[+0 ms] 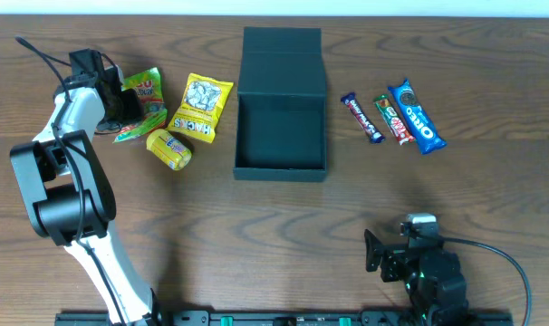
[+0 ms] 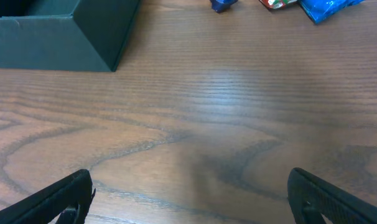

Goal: Pack container
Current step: 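Reach left gripper to the Haribo Worms bag and grasp it, then carry the Haribo bag with left gripper and drop it into box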

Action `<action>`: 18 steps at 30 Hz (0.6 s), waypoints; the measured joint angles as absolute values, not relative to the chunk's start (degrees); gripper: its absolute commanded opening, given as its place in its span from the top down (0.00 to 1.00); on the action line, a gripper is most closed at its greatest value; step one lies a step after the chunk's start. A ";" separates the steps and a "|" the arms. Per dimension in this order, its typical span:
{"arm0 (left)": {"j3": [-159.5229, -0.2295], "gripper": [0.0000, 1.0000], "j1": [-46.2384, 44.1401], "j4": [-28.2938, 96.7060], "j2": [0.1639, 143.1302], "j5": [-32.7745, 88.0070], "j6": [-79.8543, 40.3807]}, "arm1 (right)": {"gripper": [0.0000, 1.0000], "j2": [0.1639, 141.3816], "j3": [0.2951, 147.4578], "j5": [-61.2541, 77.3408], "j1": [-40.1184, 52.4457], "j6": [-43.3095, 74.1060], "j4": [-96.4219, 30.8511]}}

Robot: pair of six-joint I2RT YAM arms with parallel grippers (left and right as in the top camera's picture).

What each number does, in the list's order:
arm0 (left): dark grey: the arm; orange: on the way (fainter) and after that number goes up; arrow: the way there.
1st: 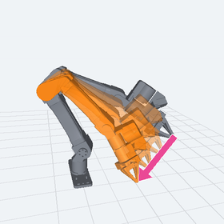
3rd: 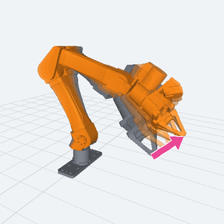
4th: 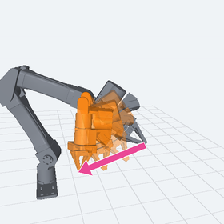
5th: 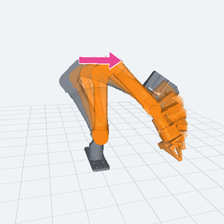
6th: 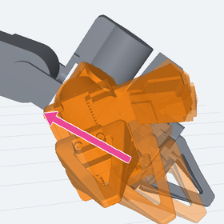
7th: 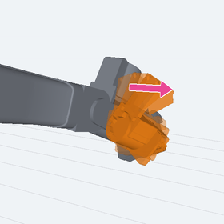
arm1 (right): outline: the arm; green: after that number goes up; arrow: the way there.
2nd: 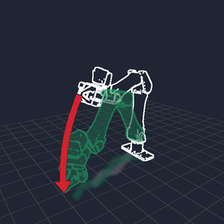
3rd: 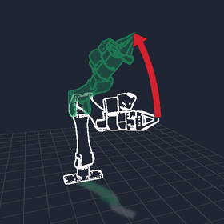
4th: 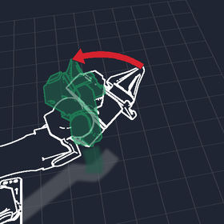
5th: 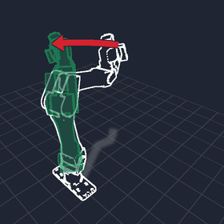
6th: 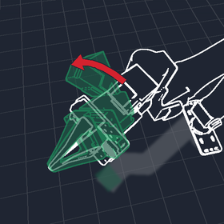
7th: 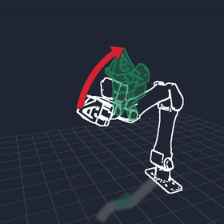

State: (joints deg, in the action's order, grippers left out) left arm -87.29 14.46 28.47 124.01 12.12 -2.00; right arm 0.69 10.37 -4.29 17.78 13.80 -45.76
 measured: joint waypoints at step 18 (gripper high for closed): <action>-106.61 0.94 13.93 42.54 125.56 11.16 -3.05 | 0.01 0.69 10.37 -4.29 17.78 13.78 -45.76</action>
State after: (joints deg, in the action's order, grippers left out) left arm -106.61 13.93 42.54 125.56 11.16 -3.05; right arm 0.69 10.37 -4.29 17.78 13.78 -45.76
